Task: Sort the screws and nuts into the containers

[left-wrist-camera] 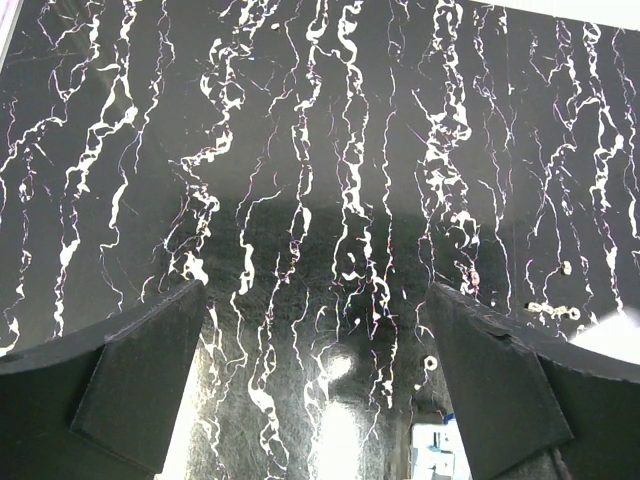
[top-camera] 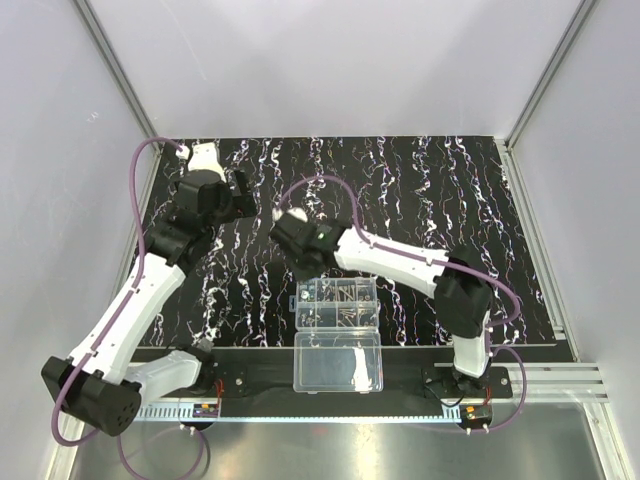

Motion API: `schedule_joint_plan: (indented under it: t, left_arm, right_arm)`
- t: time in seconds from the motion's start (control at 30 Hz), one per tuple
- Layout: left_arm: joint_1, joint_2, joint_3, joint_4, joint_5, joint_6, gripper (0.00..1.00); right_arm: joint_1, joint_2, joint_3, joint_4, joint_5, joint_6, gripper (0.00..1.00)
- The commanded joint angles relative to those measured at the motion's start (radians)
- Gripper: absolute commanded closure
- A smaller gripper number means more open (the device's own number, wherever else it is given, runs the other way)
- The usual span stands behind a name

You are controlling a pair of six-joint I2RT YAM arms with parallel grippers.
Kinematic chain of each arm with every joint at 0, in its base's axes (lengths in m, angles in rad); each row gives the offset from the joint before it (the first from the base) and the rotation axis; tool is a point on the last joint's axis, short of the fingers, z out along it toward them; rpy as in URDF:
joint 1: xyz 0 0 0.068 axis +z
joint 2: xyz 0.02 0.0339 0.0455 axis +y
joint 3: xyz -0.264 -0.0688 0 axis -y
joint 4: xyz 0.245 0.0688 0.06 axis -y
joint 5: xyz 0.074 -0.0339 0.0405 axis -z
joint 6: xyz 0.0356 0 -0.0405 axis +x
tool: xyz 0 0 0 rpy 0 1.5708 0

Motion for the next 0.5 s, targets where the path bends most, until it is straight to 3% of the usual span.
schedule_joint_plan:
  t: [0.0, 0.33, 0.47]
  left_arm:
    - [-0.004, -0.034, 0.033, 0.048, 0.014, -0.008, 0.01]
    - [-0.004, -0.078, 0.027, 0.055, -0.001, -0.009, 0.01]
    - [-0.002, -0.069, 0.031, 0.052, 0.009, -0.011, 0.01]
  right_arm:
    - [0.044, -0.050, -0.074, 0.017, -0.046, 0.021, 0.99]
    - [0.141, -0.025, -0.160, 0.074, -0.087, 0.059, 0.99]
    - [0.144, -0.009, -0.142, 0.082, -0.071, 0.052, 0.92]
